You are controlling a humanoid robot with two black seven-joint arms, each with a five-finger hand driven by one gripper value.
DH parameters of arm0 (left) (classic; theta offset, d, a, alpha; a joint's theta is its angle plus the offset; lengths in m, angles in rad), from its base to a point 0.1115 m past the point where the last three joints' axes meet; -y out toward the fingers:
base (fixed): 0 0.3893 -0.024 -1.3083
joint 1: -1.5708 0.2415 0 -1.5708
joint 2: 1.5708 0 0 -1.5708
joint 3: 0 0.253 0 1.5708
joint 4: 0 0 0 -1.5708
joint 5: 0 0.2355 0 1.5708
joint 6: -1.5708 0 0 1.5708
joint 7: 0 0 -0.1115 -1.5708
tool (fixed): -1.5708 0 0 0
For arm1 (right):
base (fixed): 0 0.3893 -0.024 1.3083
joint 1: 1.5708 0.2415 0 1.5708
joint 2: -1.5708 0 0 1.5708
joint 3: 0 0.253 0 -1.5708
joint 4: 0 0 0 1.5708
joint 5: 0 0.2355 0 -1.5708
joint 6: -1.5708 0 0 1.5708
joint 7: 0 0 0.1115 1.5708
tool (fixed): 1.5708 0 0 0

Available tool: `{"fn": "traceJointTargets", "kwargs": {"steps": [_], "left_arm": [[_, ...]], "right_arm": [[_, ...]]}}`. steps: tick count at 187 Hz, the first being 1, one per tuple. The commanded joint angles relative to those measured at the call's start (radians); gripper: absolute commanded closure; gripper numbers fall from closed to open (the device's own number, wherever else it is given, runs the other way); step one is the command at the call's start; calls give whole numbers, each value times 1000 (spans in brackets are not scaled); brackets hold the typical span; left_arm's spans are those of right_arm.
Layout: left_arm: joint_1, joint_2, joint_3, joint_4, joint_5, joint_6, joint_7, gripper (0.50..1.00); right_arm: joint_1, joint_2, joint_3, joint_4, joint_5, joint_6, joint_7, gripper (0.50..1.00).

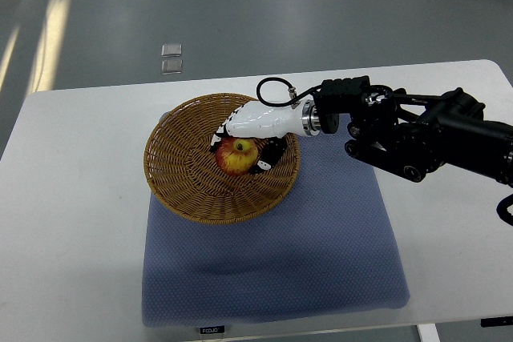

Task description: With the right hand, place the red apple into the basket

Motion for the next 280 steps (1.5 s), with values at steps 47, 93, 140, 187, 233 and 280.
{"fn": "traceJointTargets", "kwargs": {"steps": [47,93,140,187,233,280], "left_arm": [[0,0,0,0,0,0,1,500],[0,0,0,0,0,0,1,500],[0,0,0,0,0,0,-1,500],[0,0,0,0,0,0,-1,500],[0,0,0,0,0,0,1,500],[0,0,0,0,0,0,-1,500]], "right_arm": [[-13,10,1,4,0,-16,0,642],[-4,-1,35,4,0,-20,3,609],[35,-45,98,3,0,-16,9,587],[61,-99,135,0,66,-23,11,587],[-16,-100,320,-40,259,-23,5,587],[-117,-73,545,-48,677,-23,0,587]]}}
